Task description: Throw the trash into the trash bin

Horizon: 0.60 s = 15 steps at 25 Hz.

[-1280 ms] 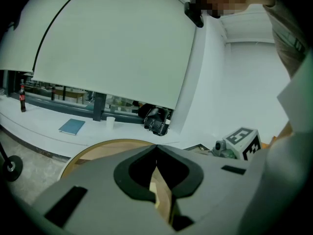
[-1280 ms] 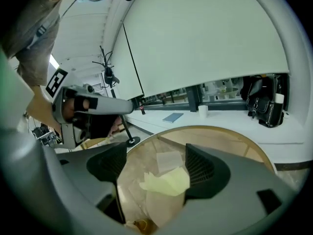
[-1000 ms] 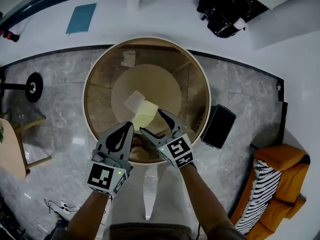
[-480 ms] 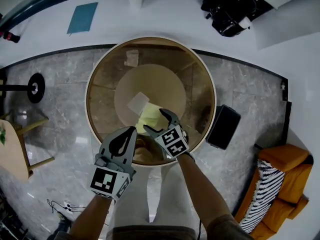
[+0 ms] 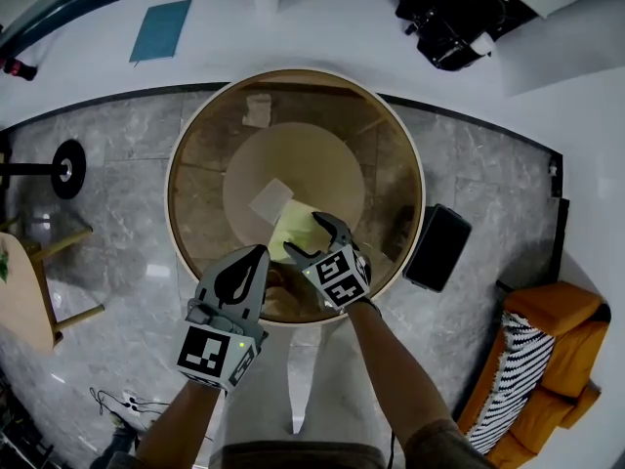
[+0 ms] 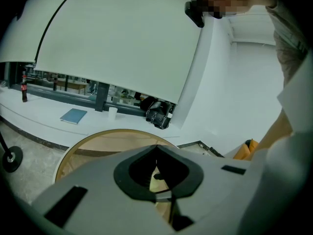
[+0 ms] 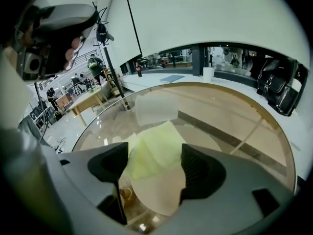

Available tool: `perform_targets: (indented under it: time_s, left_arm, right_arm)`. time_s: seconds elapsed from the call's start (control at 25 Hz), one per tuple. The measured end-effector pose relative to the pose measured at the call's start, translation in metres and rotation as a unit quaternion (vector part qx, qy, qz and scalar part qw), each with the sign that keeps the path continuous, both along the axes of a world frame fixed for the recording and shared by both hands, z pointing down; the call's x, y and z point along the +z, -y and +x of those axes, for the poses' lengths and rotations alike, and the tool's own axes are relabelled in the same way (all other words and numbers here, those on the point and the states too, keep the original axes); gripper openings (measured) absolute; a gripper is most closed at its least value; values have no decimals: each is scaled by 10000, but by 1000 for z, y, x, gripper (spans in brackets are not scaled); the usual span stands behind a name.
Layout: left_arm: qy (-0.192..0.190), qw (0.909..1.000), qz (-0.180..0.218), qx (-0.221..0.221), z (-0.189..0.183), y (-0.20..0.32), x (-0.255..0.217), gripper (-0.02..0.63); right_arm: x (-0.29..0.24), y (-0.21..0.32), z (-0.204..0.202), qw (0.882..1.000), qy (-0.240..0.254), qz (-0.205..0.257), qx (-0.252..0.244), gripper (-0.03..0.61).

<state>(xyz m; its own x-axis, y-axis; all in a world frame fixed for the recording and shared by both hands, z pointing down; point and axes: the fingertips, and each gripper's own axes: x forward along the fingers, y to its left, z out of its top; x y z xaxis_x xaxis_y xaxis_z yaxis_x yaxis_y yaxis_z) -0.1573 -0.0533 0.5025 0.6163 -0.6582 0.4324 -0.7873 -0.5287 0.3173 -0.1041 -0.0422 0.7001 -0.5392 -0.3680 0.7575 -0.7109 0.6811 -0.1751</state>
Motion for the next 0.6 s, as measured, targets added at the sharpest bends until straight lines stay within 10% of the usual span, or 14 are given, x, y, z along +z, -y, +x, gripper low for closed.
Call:
perform_targets:
  time_s: [0.36, 0.6]
  left_arm:
    - [-147, 9998, -103, -35, 10, -3, 0, 17]
    - [-205, 9997, -96, 83, 22, -5, -5, 17]
  right_arm:
    - [0, -5, 18, 9997, -90, -177, 169, 54]
    - [-13, -8, 24, 9992, 78, -169, 348, 47]
